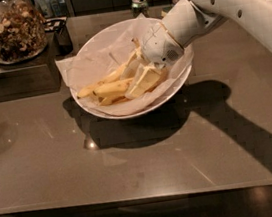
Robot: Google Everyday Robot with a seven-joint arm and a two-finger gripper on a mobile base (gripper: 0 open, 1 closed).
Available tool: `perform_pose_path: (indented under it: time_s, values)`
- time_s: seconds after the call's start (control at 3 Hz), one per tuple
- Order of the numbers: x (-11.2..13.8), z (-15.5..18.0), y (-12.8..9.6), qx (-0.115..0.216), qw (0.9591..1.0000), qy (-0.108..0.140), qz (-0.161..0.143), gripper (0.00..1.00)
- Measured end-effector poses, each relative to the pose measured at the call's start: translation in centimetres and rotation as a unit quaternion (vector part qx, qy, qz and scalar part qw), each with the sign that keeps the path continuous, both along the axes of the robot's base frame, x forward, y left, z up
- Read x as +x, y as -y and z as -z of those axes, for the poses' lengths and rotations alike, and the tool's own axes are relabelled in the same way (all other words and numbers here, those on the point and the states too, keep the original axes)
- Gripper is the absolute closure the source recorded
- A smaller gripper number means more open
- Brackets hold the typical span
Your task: Pick banana from white bowl
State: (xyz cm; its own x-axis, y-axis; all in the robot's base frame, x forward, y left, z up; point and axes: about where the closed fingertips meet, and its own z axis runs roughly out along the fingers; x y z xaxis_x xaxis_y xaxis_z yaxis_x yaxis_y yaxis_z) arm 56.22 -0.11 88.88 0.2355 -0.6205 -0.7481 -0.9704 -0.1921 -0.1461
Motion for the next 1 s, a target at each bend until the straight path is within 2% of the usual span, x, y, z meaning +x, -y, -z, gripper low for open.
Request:
perform_pose_path:
  time_s: [0.67, 1.0]
  values:
    - [-0.9, -5.1, 2.0, -0.021, 0.9979, 0.051, 0.033, 1.00]
    - [-2.2, -6.9, 3.0, -0.026, 0.9963, 0.061, 0.054, 1.00]
